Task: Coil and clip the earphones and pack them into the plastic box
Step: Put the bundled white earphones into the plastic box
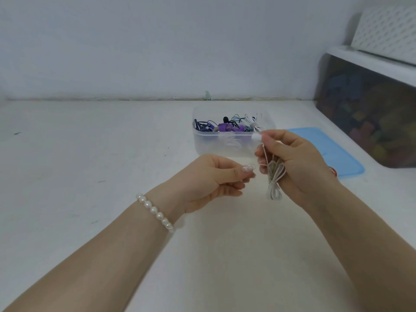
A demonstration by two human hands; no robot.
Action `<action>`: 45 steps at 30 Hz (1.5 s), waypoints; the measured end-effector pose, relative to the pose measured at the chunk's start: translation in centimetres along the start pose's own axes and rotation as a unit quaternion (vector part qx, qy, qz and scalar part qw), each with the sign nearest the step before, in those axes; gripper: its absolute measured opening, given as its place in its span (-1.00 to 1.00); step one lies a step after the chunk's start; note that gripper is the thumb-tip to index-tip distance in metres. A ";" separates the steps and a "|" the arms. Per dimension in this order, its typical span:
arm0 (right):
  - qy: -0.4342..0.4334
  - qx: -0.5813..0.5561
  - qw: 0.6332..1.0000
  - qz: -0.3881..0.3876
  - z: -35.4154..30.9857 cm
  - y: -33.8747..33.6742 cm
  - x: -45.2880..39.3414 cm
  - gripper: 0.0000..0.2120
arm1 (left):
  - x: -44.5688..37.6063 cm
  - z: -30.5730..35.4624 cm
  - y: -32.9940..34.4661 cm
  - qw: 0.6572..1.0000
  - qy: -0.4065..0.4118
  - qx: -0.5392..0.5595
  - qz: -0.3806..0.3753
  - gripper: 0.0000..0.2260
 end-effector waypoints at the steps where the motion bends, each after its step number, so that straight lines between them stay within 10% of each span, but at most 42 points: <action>1: -0.007 0.047 0.999 0.006 -0.2 -0.1 0.1 -0.94 | 0.1 0.2 -0.3 1.000 0.007 0.004 0.012 -0.90; 19: -0.116 0.291 0.938 -0.149 -2.2 4.8 1.6 -0.74 | 0.3 -0.6 -1.6 0.995 -0.011 0.081 0.061 -0.75; 30: -0.081 0.207 0.973 -0.064 -1.8 1.6 0.4 -0.93 | 0.1 0.3 -1.1 0.970 0.035 0.240 0.024 -0.85; 45: 0.042 0.000 0.997 -0.067 1.8 1.5 -0.3 -0.88 | 0.3 0.1 -0.5 0.986 0.038 0.158 0.043 -0.86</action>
Point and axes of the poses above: each hand's wrist, its own x-axis away from the middle knuckle, its own y-axis out of the palm, z = x × y, the point moved 9 cm from there along -x, towards the middle knuckle, and after that the axes turned 11 degrees about -z, right-handed, at the moved point
